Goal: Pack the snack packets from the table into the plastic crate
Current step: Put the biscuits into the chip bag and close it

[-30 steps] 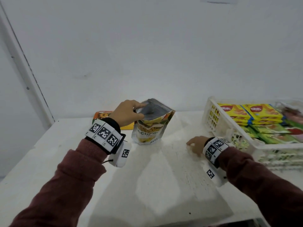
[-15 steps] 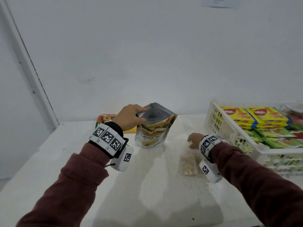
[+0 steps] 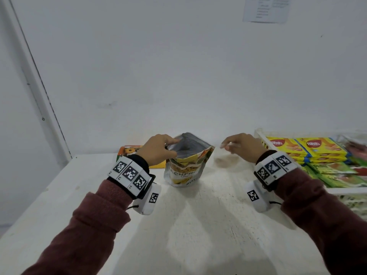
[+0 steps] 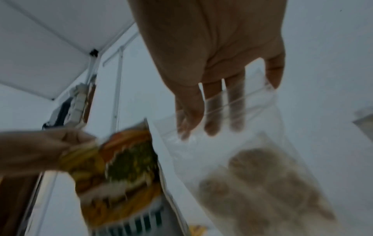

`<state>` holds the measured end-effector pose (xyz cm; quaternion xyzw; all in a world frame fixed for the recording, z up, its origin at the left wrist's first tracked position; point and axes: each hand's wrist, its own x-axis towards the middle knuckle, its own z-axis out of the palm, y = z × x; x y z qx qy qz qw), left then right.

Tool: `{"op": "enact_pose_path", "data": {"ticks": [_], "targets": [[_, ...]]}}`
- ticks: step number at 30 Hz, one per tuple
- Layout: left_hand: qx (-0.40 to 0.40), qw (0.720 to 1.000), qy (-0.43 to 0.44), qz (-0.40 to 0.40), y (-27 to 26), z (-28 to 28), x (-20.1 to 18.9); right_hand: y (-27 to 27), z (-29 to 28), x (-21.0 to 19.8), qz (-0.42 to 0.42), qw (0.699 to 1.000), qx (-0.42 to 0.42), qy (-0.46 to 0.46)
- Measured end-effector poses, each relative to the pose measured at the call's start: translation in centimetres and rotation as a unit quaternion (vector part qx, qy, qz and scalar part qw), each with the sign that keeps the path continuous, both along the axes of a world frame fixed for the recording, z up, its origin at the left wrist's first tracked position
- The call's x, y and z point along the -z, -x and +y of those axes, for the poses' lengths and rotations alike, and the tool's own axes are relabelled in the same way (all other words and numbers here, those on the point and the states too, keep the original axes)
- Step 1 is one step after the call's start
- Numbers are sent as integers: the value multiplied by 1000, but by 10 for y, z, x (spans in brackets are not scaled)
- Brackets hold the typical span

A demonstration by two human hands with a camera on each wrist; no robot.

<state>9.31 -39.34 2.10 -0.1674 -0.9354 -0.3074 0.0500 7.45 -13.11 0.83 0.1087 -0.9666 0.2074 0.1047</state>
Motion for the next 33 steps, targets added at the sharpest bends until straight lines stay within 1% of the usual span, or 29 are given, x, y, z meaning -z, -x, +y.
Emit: {"op": "enact_pose_path", "data": {"ticks": [2,3,4,6,7,10,11,12,16,19,23,25,28,29,32,33], "targets": [[2,1000,2,2,0,-1,0,-5,-6,11,-14,995,-7,-94],[2,1000,4,2,0,-1,0,-5,-7,19,-46,991,-21,-126],[2,1000,6,2,0,-1,0,-5,-8,28,-87,987,-38,-131],[3,1000,9,3,0,-1,0,0,-6,46,-144,983,-66,-97],[5,1000,9,3,0,-1,0,3,-4,53,-154,983,-70,-73],[6,1000,13,3,0,-2,0,6,2,62,-157,985,-65,21],[7,1000,18,4,0,-2,0,6,3,63,-152,986,-60,38],[7,1000,21,4,1,-2,0,8,4,64,-144,987,-59,44],[8,1000,25,1,1,-3,0,15,1,73,-115,992,-42,9],[9,1000,26,0,2,-3,0,15,-10,74,-149,986,-21,-66],[7,1000,24,-1,5,-6,0,17,-14,77,-197,960,-20,-198],[6,1000,23,-2,6,-6,0,17,-13,78,-174,943,-37,-283],[9,1000,28,-3,7,-6,0,15,-13,78,-69,923,-61,-374],[10,1000,28,-3,7,-6,0,15,-14,77,-51,916,-59,-393],[9,999,31,0,7,-7,0,15,-16,77,-52,893,-41,-445],[10,999,30,-1,7,-7,0,16,-17,78,-60,891,-31,-449]]}}
